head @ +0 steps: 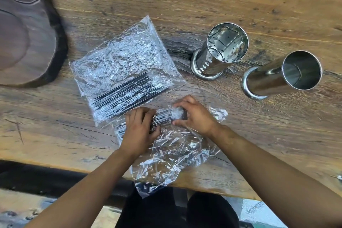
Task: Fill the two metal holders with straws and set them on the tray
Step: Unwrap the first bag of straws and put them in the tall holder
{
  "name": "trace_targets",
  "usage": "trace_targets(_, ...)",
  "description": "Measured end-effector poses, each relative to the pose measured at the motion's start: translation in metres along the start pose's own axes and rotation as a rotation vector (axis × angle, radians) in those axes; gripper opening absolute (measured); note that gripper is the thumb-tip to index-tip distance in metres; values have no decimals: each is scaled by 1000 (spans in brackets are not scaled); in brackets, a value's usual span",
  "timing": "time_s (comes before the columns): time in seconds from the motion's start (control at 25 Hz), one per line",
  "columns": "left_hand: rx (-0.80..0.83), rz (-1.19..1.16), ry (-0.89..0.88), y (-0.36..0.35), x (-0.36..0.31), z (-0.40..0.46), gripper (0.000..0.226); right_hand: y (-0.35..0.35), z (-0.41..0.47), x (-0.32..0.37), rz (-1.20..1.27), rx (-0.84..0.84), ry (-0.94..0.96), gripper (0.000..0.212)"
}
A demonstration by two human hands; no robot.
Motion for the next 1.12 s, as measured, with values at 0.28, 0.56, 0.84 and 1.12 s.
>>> trace_targets(0.28,-55,57,-82,-2,-1,1,46,-13,-4,4,-430,-75,79,58)
trace_targets(0.56,4,106,-157,1,3,4,45,-10,-2,22,-646,-85,102,66)
trace_targets(0.84,10,88,-151,0,0,-2,48,-10,-13,30,-750,-112,94,38)
trace_targets(1.12,37,99,-172,-2,-6,-4,51,-8,-11,20,-704,-34,92,29)
Point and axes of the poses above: each hand's wrist, its own z-axis towards the middle knuckle, its own y-axis out of the back of the hand, x = y × z, the point moved 1 cm from there along z, towards the middle knuckle, and after that the axes turned 5 degrees about -z, right-handed, at the moved point
